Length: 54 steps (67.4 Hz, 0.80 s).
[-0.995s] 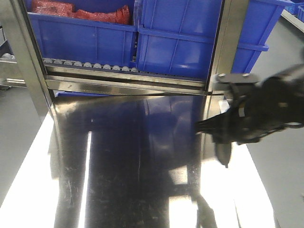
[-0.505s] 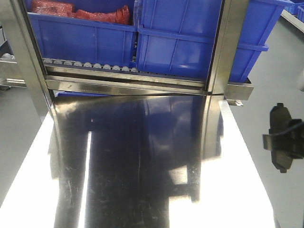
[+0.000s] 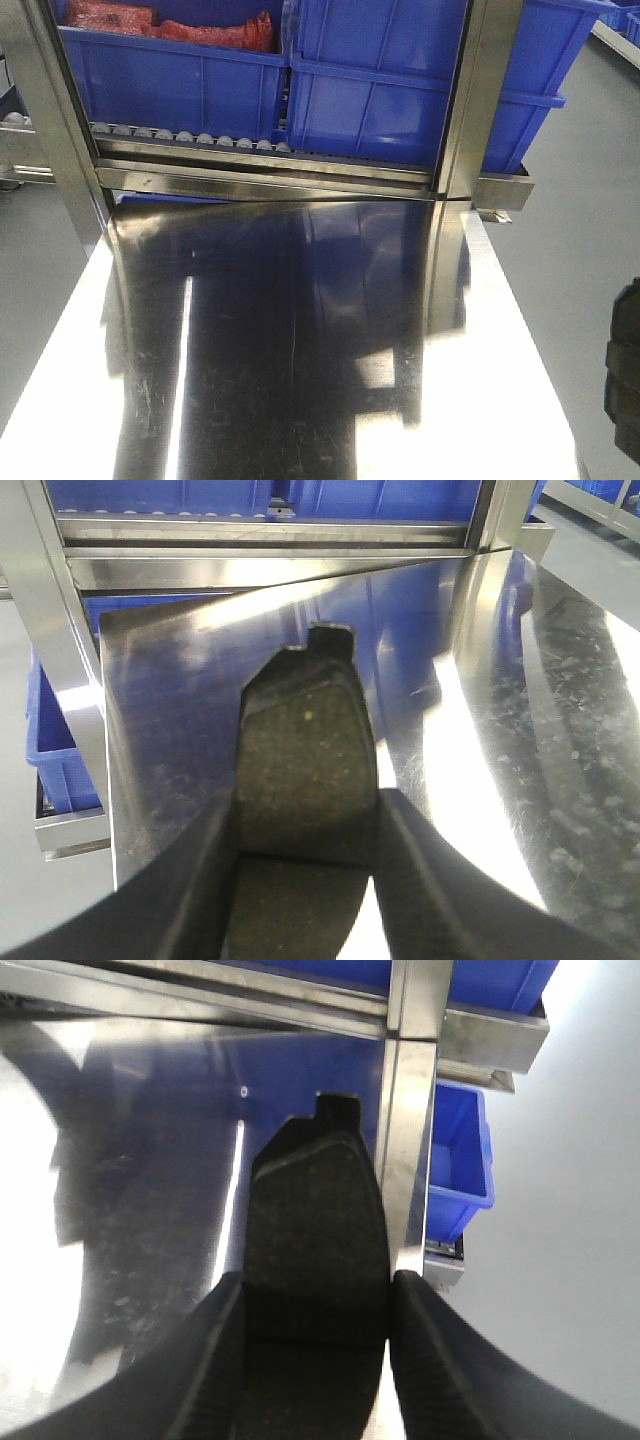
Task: Move and align brake pads A on conveyor
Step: 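Lift the brake pad with the right gripper and withdraw, then turn the base away from the steel table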
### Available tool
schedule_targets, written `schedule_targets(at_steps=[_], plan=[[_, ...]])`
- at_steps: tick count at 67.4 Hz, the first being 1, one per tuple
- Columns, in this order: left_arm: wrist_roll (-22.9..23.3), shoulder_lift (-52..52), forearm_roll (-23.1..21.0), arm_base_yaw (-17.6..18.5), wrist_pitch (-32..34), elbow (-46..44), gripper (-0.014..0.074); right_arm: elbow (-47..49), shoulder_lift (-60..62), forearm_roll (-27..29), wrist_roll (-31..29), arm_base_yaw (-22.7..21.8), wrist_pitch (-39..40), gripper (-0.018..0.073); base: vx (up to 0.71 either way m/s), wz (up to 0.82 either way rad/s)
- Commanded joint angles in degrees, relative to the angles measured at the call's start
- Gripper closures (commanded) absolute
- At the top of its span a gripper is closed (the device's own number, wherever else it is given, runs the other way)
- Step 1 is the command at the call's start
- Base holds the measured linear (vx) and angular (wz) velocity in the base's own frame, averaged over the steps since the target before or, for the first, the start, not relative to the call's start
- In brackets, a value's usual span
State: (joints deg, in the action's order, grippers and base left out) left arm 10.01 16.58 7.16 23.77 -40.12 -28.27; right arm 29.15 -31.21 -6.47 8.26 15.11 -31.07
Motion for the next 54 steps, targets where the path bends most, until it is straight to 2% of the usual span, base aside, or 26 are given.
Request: schedule_targets(at_steps=[1,54], plan=[[0.02,0.61,0.24,0.14,5.71,-1.66,0.0602,0.2,1.73,-0.8,-0.73,-0.25,7.21,0.0564,0.0,0.0],[0.02,0.61,0.24,0.14,5.71,-1.66,0.0602,-0.19,2.31,-1.0,-0.68,-0.25,6.99,0.0564,-0.01,0.03]])
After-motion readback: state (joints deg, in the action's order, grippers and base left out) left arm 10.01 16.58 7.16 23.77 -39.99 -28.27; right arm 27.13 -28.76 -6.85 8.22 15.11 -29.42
